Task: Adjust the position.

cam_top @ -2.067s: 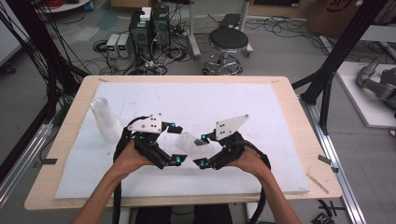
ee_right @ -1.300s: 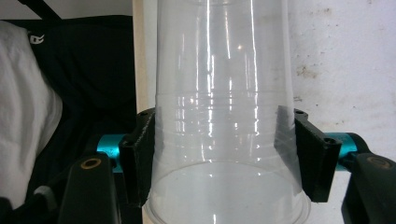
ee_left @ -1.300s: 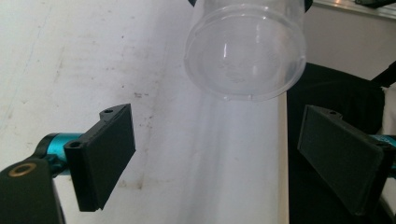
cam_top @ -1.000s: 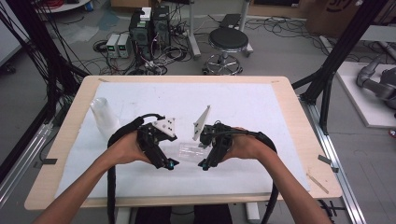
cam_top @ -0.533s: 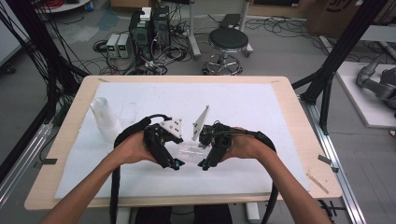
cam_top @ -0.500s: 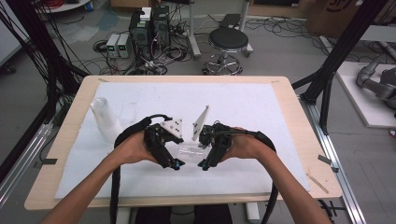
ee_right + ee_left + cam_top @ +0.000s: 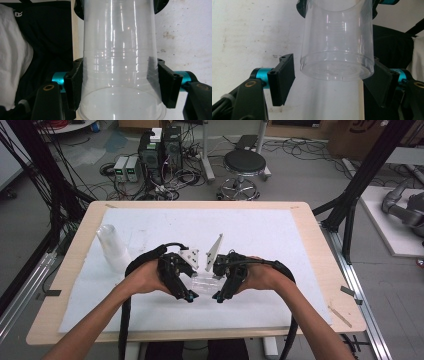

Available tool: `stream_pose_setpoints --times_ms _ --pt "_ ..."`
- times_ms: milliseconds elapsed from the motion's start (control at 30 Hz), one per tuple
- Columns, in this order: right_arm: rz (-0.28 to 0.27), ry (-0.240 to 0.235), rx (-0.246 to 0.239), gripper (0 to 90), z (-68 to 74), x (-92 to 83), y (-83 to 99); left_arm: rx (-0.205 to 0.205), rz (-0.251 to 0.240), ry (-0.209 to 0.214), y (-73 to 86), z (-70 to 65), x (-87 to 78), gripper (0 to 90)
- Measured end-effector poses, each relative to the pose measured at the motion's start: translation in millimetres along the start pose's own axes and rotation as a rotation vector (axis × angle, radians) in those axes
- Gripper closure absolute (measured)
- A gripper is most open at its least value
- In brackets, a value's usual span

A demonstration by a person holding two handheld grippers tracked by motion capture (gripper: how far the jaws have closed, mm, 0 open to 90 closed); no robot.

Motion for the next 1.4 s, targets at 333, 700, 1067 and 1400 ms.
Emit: stream_pose_setpoints --times_ms 333,700,1067,1400 --pt "0.01 -0.002 -0.003 33.3 0.2 2.9 -1.1 0.027 0.025 0.022 -3.4 -0.8 -0.1 37.3" --pt "0.009 0.004 -0.007 33.1 0.1 2.6 -1.0 0.029 0.026 0.019 -3.2 -0.6 -0.2 41.7" --pt "-0.048 0.021 -0.016 12.3 -0.8 2.5 -0.2 0.02 0.017 0.014 -1.3 -0.2 -2.3 41.8" --pt "-0.275 0.05 -0.016 12.3 -0.5 -20.1 10.3 -0.018 -0.11 0.007 17.0 0.3 3.9 41.9"
Point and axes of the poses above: each handheld gripper's, and its own axes: x roughly forward along the jaws, y roughly out of its underside, z roughly to its left, the point moved 2 cm from there along x, roughly forward along the jaws, and after that the axes turned 3 degrees about z, right-handed, at the moved point
